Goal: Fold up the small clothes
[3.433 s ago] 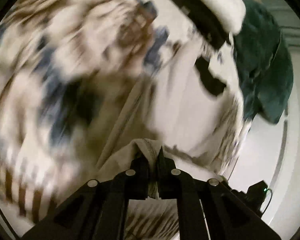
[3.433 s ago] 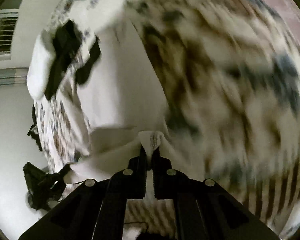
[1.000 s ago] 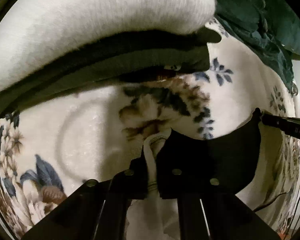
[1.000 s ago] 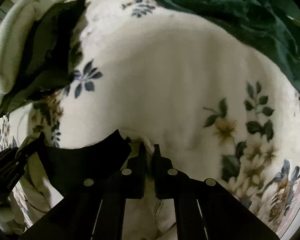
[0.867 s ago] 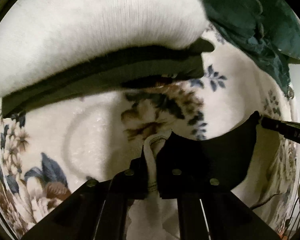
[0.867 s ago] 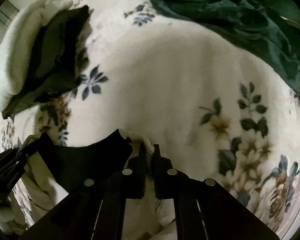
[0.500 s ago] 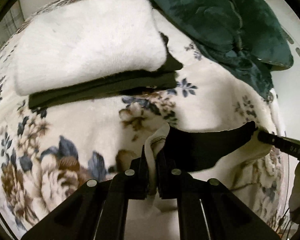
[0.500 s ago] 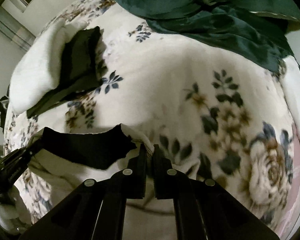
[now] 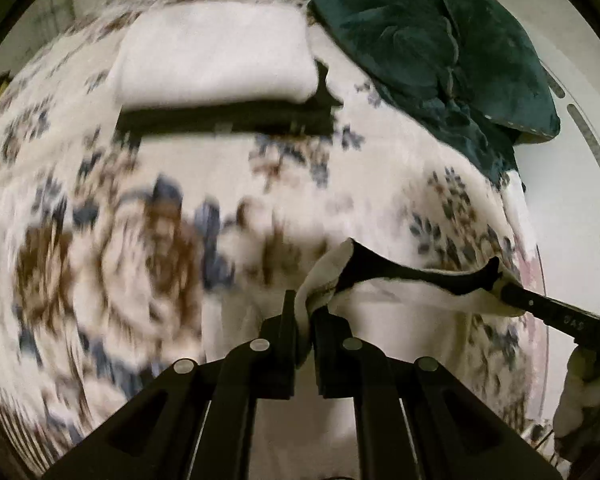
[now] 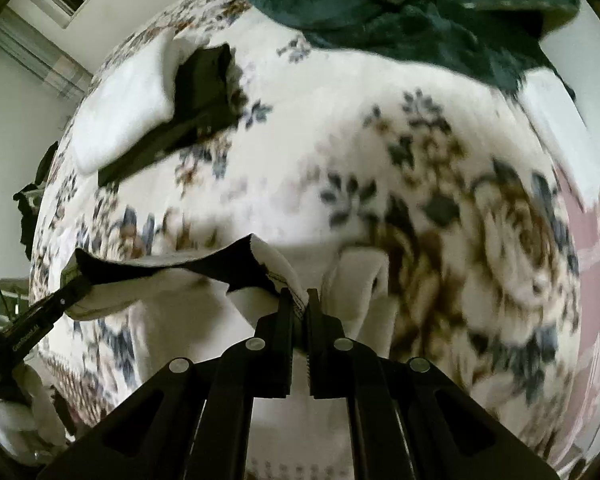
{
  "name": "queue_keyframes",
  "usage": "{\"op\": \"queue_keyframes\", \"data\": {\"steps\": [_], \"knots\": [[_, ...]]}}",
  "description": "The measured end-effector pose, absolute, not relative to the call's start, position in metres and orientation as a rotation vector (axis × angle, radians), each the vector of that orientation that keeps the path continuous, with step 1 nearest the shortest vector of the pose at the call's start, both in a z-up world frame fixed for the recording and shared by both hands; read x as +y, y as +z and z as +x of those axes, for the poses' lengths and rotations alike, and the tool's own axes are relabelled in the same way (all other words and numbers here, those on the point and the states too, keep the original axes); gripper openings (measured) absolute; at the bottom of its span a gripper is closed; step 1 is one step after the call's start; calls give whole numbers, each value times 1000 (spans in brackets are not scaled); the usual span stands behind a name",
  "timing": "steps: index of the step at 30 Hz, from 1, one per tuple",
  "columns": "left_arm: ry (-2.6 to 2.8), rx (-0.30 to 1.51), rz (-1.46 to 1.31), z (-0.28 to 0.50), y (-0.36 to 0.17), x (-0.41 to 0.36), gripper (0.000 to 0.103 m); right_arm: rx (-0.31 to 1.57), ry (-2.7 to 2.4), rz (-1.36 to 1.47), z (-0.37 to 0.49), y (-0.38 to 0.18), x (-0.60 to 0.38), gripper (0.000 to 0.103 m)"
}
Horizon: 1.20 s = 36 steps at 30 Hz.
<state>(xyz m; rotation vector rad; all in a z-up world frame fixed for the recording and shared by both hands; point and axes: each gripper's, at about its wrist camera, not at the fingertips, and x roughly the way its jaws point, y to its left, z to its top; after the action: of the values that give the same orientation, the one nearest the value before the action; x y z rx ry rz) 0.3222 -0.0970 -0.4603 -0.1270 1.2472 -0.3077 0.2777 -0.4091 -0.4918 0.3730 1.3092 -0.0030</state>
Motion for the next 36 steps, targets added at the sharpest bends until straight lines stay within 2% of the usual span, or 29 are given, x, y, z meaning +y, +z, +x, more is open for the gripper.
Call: {"op": "queue_keyframes", "data": {"steps": [9,11,12,13,14,15,17,22,26,30,31,32,33,36], "knots": [[-257,1526,-226,219,-523,-68,5,1542,-17,402,165,-551,-420,5],[-249,1579,-270,207,-533,-60,9,1613,-8,408,151,-569,-423,6],[-250,1598,-305,203,-536,-55,9,1666,-1,435,144,-580,-426,17],[-253,1607,-331,200,-535,-51,14,1693,-3,442,141,-584,-428,32],[-243,1612,-340,198,-533,-47,24,1714,-17,445,136,-587,-433,39],[-235,1609,-350,197,-529,-42,29,1713,-30,448,133,-586,-437,43],[-223,1584,-392,199,-521,-32,38,1691,-60,478,128,-580,-451,43],[-188,1495,-456,229,-510,-21,38,1566,-109,594,148,-562,-481,47],[-163,1447,-460,273,-532,-31,38,1446,-121,745,188,-571,-503,47],[-138,1473,-434,311,-576,-45,35,1418,-144,922,223,-599,-516,47],[-140,1463,-429,316,-581,-48,24,1426,-144,958,229,-606,-517,42],[-145,1455,-413,321,-585,-51,15,1416,-140,994,234,-614,-516,29],[-147,1446,-402,324,-586,-52,15,1418,-154,988,237,-616,-515,11],[-147,1432,-418,327,-585,-44,11,1382,-203,970,238,-614,-516,9]]}}
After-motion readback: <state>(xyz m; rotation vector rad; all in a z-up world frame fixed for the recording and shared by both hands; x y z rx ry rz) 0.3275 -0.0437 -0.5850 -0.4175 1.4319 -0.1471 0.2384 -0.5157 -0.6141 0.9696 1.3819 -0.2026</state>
